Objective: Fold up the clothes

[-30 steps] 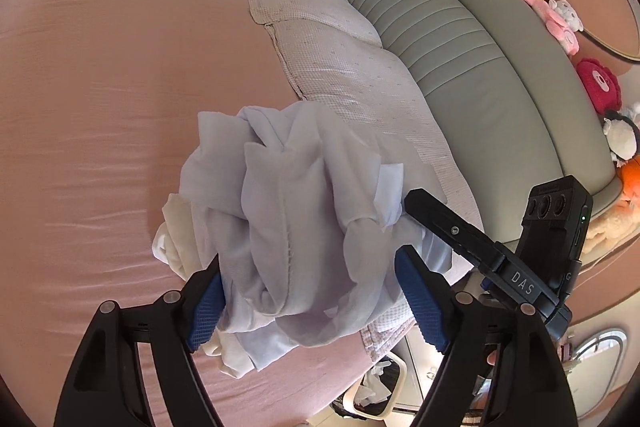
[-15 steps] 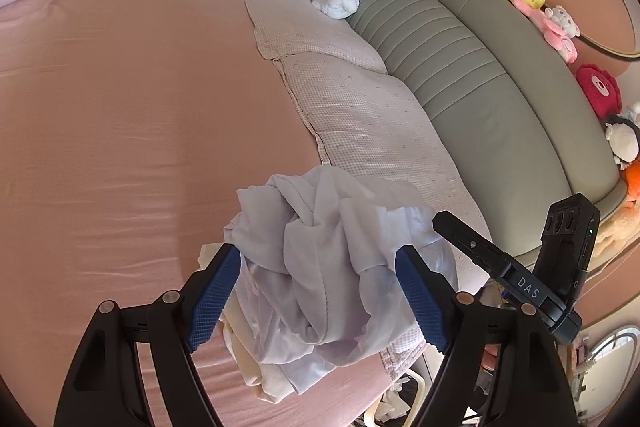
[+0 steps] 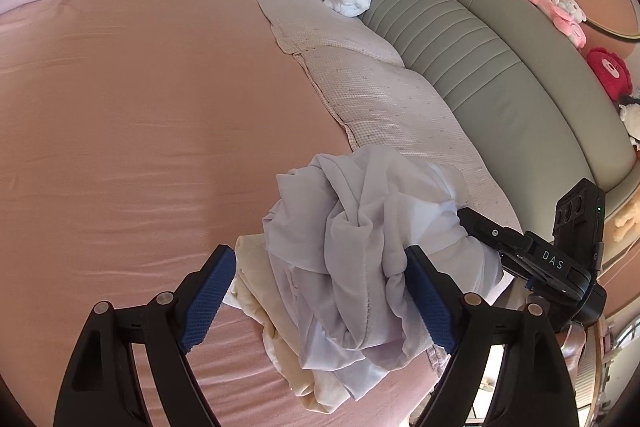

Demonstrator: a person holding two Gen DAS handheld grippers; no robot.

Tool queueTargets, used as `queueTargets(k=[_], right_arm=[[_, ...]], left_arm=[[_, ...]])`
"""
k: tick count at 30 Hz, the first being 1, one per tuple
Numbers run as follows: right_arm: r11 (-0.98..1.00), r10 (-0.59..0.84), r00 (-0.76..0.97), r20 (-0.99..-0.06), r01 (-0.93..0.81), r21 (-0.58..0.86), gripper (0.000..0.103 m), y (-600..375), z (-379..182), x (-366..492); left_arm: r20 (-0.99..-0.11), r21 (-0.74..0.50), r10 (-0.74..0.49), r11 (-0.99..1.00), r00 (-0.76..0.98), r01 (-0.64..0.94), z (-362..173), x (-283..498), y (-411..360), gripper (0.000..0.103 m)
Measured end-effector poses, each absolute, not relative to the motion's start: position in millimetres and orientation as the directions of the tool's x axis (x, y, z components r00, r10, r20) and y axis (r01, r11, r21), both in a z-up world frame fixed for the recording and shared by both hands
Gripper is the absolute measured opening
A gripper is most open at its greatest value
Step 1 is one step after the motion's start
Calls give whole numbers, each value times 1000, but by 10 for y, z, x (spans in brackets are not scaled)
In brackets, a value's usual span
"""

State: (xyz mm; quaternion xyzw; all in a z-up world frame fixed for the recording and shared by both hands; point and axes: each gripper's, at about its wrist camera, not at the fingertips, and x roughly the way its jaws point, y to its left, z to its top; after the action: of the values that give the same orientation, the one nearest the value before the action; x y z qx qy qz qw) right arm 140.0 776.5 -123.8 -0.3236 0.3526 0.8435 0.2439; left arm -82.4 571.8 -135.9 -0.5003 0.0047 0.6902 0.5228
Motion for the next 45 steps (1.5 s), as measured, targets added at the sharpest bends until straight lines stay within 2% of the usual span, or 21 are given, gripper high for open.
queueTargets(k=[3,5,7,9,12,16,20,25,34,41,45], right_arm=[[-664,232,-653,-721,-648,374,59,7650,-1110,1385],[-683,263,-638,-724,-653,327,62,7543,-997,1384],[-689,279,-637,-719,-654,312,70,7417,-870,1424],[-693,295,-638,-712,-655,300,74,7291,-743,1465],[-695,315,-660,-682,-650,307,75,7112,-576,1539],[-683,394,-592,-703,-700,207,75,6945,-454,1497],[-670,376,-611,-697,-699,251,75,6734,-427,1549],[-659,424,-591,-687,-721,214,75,6398,-429,1580],[-607,478,-568,-670,-765,216,75,5584,-424,1905],[-542,504,-547,-669,-803,248,76,4974,-279,2179],[-501,574,-496,-652,-842,199,76,4563,-171,2328]], left_arm=[[-692,-529,719,-435,73,-728,-1249,-800,5687,86],[-685,-533,723,-414,89,-738,-1154,-745,5624,86],[-688,-501,723,-413,61,-761,-1044,-673,5544,86],[-690,-469,723,-410,35,-782,-936,-601,5465,86],[-690,-418,724,-388,9,-821,-815,-516,5362,86],[-709,-370,704,-417,-37,-830,-735,-480,5190,86],[-700,-348,712,-412,-59,-842,-681,-429,4935,86],[-698,-271,706,-416,-121,-868,-661,-329,4664,86],[-664,-252,731,-415,-156,-874,-483,-38,3936,86],[-609,-283,783,-364,-127,-887,-211,173,3443,86],[-586,-266,793,-380,-164,-886,-133,279,3189,87]])
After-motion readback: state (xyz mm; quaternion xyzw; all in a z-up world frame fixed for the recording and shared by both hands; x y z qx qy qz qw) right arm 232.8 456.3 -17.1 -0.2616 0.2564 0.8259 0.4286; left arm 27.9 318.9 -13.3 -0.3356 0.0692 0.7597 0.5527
